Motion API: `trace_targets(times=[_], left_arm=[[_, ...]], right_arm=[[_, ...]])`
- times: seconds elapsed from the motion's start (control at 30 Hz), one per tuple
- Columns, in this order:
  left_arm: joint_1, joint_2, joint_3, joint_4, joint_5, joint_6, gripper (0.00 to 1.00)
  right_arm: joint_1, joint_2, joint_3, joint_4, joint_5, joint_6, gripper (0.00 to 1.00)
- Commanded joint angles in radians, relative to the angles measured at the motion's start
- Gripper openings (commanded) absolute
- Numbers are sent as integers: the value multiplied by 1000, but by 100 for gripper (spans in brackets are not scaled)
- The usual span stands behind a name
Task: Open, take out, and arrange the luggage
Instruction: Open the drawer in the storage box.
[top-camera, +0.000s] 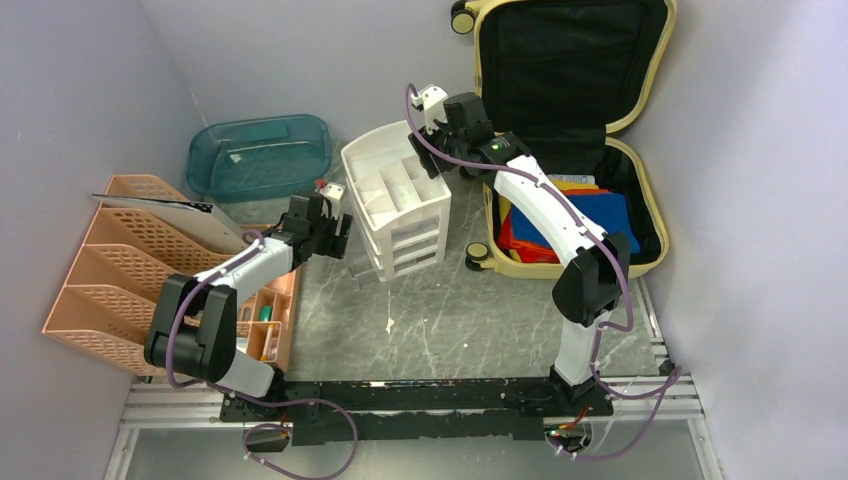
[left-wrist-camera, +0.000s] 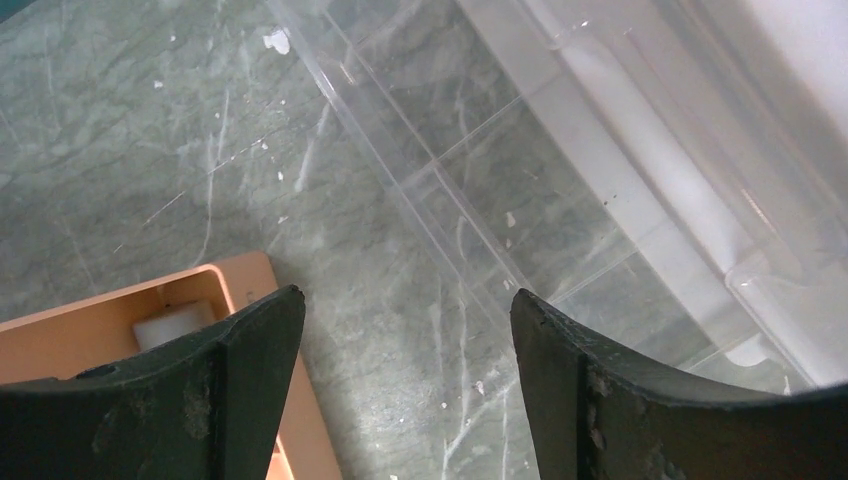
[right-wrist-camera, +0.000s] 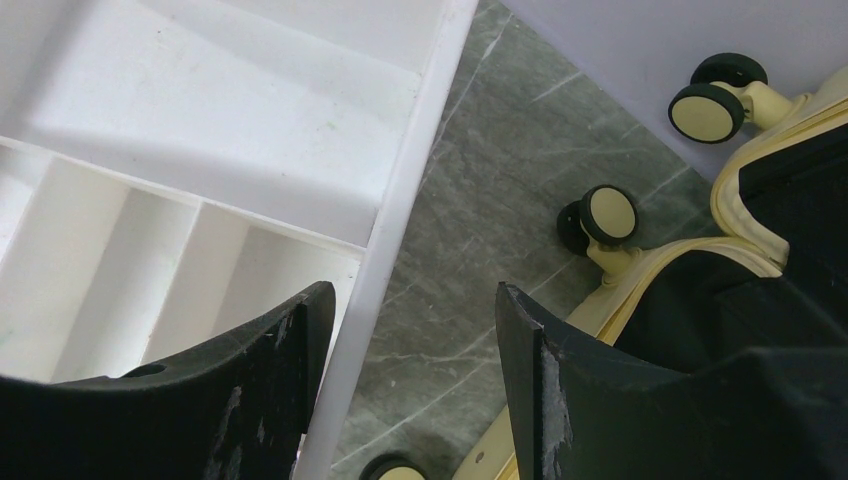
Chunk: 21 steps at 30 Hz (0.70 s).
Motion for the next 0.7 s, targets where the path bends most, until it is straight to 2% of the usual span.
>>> trace_targets(times=[0.0,0.1,0.2,0.3,0.4,0.5,0.67], left_arm=[[2,-31,17,-60,-72,66,81],[3,-46,5,-54,-45,63,82],[2,-73,24,-58,38,42,84],[2,-95,74,-77,81,26,90],[2,-112,124,-98,60,24,96],[6,-136,156,-112,34,35,97],[11,-221,159,-127,-11,72,96]], right_arm=[[-11,-35,9,-9,32,-22,64],[-11,-37,20,-14,32,-23,64],[-11,-45,29,-19,33,-28,64],[-12,-70,32,-23,-2,-40,66],[-14,-118,28,-28,-76,-47,74],[-36,-176,37,-34,-119,-46,88],[-175,-279,9,-14,-164,-21,99]])
